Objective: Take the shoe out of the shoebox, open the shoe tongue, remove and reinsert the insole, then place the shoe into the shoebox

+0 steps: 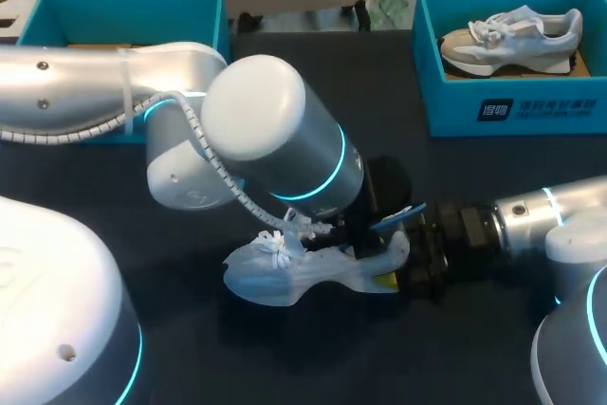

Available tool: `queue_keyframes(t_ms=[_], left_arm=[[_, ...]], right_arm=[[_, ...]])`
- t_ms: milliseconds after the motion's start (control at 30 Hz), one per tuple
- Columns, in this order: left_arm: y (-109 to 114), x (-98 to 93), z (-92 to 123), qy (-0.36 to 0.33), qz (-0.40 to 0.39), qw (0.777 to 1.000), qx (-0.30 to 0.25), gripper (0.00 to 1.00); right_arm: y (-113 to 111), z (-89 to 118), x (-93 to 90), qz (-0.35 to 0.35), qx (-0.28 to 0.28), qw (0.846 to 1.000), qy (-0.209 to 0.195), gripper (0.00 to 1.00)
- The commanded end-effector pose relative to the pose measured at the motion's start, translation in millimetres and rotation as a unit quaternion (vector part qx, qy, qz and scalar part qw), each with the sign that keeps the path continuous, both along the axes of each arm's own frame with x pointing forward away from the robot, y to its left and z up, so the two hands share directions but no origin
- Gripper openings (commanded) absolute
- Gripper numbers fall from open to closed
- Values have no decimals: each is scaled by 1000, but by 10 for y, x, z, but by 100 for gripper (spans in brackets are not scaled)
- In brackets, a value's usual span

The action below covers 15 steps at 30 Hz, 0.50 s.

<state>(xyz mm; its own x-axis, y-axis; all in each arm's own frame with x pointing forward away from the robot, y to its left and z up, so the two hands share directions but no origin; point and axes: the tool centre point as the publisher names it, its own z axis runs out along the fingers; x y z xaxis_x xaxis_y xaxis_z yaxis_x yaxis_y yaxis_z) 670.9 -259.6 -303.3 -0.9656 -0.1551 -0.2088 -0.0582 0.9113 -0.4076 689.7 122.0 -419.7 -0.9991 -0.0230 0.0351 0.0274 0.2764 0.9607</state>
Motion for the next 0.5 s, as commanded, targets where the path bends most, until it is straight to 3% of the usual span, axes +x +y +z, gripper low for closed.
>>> queue_keyframes(t_ms=[33,233,500], left_arm=[[79,-63,78,-24,15,1000,2,44],[94,-114,77,-53,25,998,-4,44],[80,-144,73,-76,56,995,-11,33]], right_arm=[[2,-11,2,-1,-1,1000,0,0],[2,-11,2,-1,-1,1000,0,0],[2,-11,2,-1,-1,1000,0,0]])
